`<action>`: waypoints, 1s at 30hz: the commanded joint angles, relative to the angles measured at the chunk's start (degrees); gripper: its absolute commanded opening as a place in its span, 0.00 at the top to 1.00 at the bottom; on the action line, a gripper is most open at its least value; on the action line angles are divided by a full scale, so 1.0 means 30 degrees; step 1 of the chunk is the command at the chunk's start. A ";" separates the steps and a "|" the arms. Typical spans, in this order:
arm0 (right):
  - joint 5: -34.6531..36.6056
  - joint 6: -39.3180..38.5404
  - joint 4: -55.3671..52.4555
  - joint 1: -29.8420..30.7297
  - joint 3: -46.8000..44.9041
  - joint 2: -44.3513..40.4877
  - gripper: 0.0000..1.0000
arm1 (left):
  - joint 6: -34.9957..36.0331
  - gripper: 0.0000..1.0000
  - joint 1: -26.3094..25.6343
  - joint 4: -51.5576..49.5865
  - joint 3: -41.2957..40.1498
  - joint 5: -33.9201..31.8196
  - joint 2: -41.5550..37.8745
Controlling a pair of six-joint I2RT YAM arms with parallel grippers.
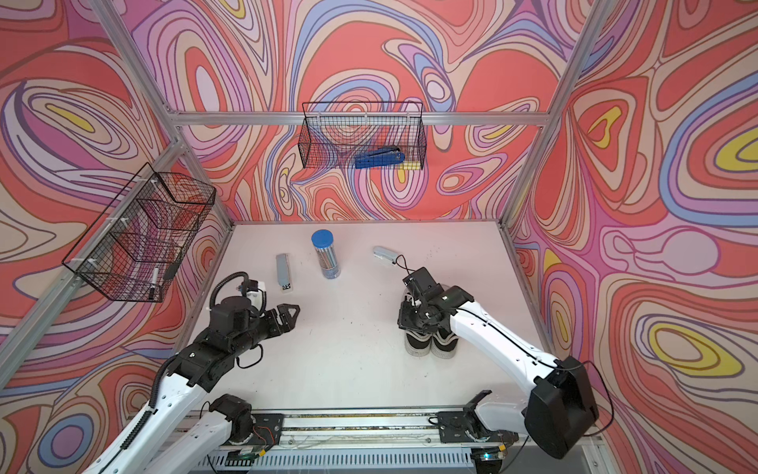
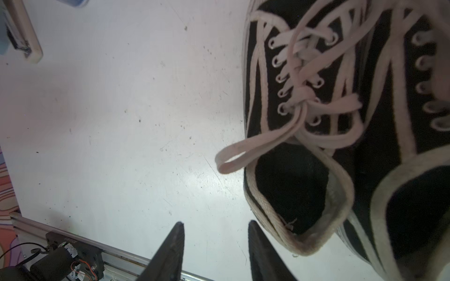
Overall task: Remove the insole from the shoe
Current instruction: Move the shoe to the center of the board.
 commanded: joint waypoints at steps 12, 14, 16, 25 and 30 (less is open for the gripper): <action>0.2397 0.0293 0.2618 0.0328 -0.1054 0.2527 0.56 | -0.3852 0.16 -0.3329 -0.0940 0.0754 -0.1194 0.3200; 0.2595 0.0007 0.2494 0.0319 -0.0736 0.2675 0.56 | -0.3878 0.16 -0.3329 -0.1047 0.0750 -0.1200 0.3211; 0.2835 -0.0164 0.2235 0.0303 -0.0446 0.2764 0.54 | -0.3993 0.16 -0.3326 -0.1070 0.0590 -0.1152 0.3109; 0.1857 -0.0260 0.3451 0.0334 -0.0814 0.3612 0.65 | -0.5476 0.19 -0.3329 -0.1338 -0.0207 -0.1454 0.2913; 0.0368 -0.0531 0.4587 0.1097 0.0177 0.4376 1.00 | -0.6660 0.21 -0.3329 -0.2852 -0.0179 -0.2435 0.2898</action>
